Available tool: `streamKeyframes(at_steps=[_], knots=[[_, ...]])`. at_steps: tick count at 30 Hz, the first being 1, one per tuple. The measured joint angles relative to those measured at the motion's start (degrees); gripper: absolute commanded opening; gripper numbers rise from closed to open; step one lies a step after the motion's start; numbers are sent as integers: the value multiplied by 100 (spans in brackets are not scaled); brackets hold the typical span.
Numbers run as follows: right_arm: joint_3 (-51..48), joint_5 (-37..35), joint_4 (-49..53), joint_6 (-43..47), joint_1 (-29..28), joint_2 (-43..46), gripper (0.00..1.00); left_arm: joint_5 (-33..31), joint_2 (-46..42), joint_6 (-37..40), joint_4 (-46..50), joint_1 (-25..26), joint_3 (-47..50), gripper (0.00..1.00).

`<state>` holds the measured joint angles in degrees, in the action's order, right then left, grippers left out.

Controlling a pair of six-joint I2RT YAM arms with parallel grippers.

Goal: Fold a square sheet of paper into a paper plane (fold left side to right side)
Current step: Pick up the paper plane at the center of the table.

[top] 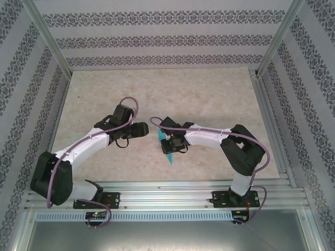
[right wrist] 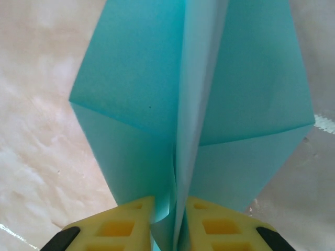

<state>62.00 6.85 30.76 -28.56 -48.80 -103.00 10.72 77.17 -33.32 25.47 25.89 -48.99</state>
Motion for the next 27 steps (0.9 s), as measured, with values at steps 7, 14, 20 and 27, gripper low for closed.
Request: streamKeyframes(at_steps=[7, 14, 20, 27], knots=[[118, -83, 109, -2, -105, -223, 21, -144, -299, 33, 146, 0, 111, 70], [280, -109, 249, -61, -109, -334, 13, -262, -424, 42, 306, 0, 240, 70], [396, -170, 531, -79, -48, -297, 7, -511, -1019, 79, 481, 0, 472, 75], [1167, -284, 1113, 291, 645, -37, 5, -1121, -2199, 125, 688, 0, 911, 99]])
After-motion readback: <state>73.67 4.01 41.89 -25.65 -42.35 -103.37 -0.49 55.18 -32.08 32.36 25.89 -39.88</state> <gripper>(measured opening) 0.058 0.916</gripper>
